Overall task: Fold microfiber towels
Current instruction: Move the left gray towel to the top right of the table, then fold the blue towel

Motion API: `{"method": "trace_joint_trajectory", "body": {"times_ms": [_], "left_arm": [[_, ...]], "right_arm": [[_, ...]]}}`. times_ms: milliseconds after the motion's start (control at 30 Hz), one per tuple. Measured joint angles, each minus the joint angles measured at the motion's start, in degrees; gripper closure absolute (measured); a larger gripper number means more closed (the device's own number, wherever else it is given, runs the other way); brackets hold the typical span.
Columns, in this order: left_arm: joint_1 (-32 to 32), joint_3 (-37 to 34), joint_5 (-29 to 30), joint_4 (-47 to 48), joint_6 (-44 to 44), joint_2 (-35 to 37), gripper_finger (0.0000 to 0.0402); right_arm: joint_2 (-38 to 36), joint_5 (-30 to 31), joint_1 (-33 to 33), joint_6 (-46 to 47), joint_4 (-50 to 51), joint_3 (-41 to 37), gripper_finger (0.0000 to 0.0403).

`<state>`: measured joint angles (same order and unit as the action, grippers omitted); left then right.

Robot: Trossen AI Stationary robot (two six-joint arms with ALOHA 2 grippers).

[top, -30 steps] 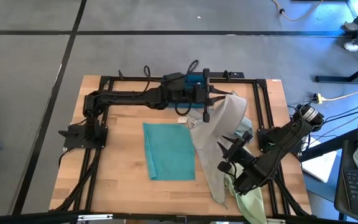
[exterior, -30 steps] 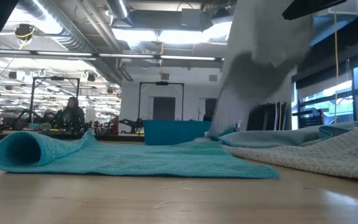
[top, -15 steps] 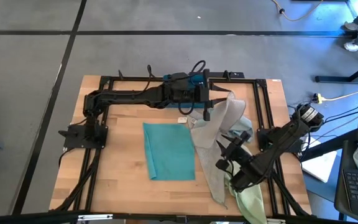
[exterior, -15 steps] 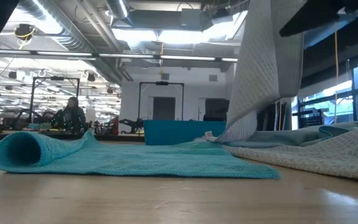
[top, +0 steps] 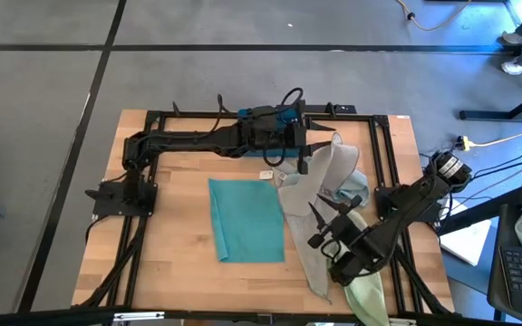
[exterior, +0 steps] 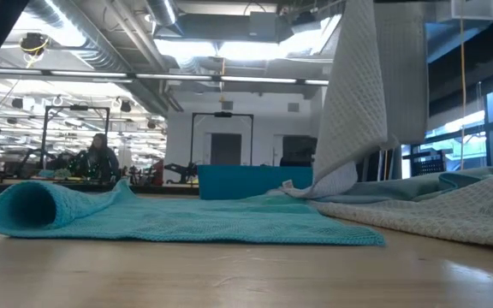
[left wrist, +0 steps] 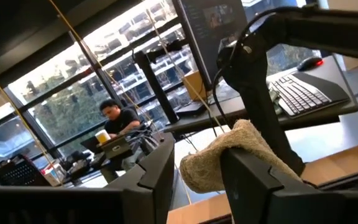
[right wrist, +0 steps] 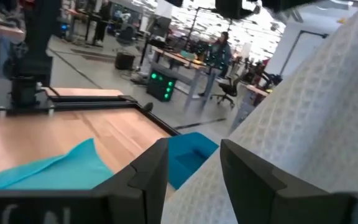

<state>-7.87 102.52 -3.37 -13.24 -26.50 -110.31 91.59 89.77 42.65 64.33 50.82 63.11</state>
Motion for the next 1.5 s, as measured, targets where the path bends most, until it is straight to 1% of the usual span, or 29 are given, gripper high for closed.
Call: {"method": "trace_joint_trajectory", "body": {"times_ms": [133,300,367,433,533,633,700,767,867,967,1033,1133,1200,1233,1333,1400,1433,1500], "left_arm": [[0.13,-0.02,-1.42,4.18,0.91,0.01,0.0280],[0.50,0.00,-2.13,8.05,1.16,0.01,0.0280],[0.87,0.00,-2.15,9.18,1.94,0.01,0.0280],[1.15,-0.02,-2.65,10.74,2.12,0.05,0.0280],[1.57,0.00,-2.80,14.00,2.03,0.12,0.0280],[1.61,-0.01,-2.53,18.25,0.24,0.56,0.0280],[1.61,0.00,-0.37,21.54,-1.27,0.64,0.0280],[1.57,-0.02,1.52,25.44,-2.63,1.19,0.0280],[1.57,0.02,3.58,29.12,-4.62,2.25,0.0280],[1.85,0.02,5.12,34.51,-6.90,3.67,0.0280],[2.31,0.02,7.10,40.63,-7.42,5.02,0.0280],[3.05,0.02,9.34,50.48,-6.24,7.09,0.0280],[3.56,0.02,9.09,57.88,-3.01,8.27,0.0280],[3.81,0.04,7.90,61.19,-1.03,8.73,0.0280],[4.63,0.02,0.78,73.46,4.59,9.36,0.0280],[5.62,-0.64,-3.39,78.40,6.98,9.34,0.0280],[6.34,-1.86,-4.24,79.60,7.85,9.38,0.0280],[7.90,-4.73,-4.29,80.33,8.18,9.27,0.0280]], "right_arm": [[0.17,0.24,-3.94,-0.10,-1.07,0.02,0.0251],[0.17,-1.02,-11.37,-0.20,-0.09,0.02,0.0223],[0.17,-3.76,-14.44,-0.21,2.57,0.02,0.0210],[0.17,-8.19,-17.29,0.05,5.83,0.02,0.0200],[0.17,-14.82,-19.91,5.59,14.24,0.02,0.0192],[0.19,-18.83,-20.48,15.71,26.19,0.02,0.0191],[0.19,-21.85,-20.27,22.05,34.12,0.02,0.0191],[0.19,-25.44,-19.98,26.30,38.97,0.02,0.0191],[-0.24,-28.69,-19.94,26.92,38.44,-1.03,0.0191],[-0.53,-29.50,-20.15,27.08,37.85,-2.13,0.0191],[-0.42,-30.45,-20.19,27.18,37.76,-2.54,0.0191],[-0.48,-30.32,-19.75,26.89,36.04,-2.56,0.0191],[-0.48,-28.70,-18.97,25.16,33.11,-2.54,0.0191],[-0.48,-27.82,-18.48,23.37,31.01,-2.54,0.0191],[-0.48,-27.09,-17.60,13.79,21.57,-2.54,0.0191],[-0.48,-28.21,-17.51,3.08,12.17,-2.54,0.0191],[-0.48,-29.61,-17.51,-3.48,6.62,-2.54,0.0191],[-0.48,-35.14,-17.53,-17.09,-4.88,-2.54,0.0191]]}}
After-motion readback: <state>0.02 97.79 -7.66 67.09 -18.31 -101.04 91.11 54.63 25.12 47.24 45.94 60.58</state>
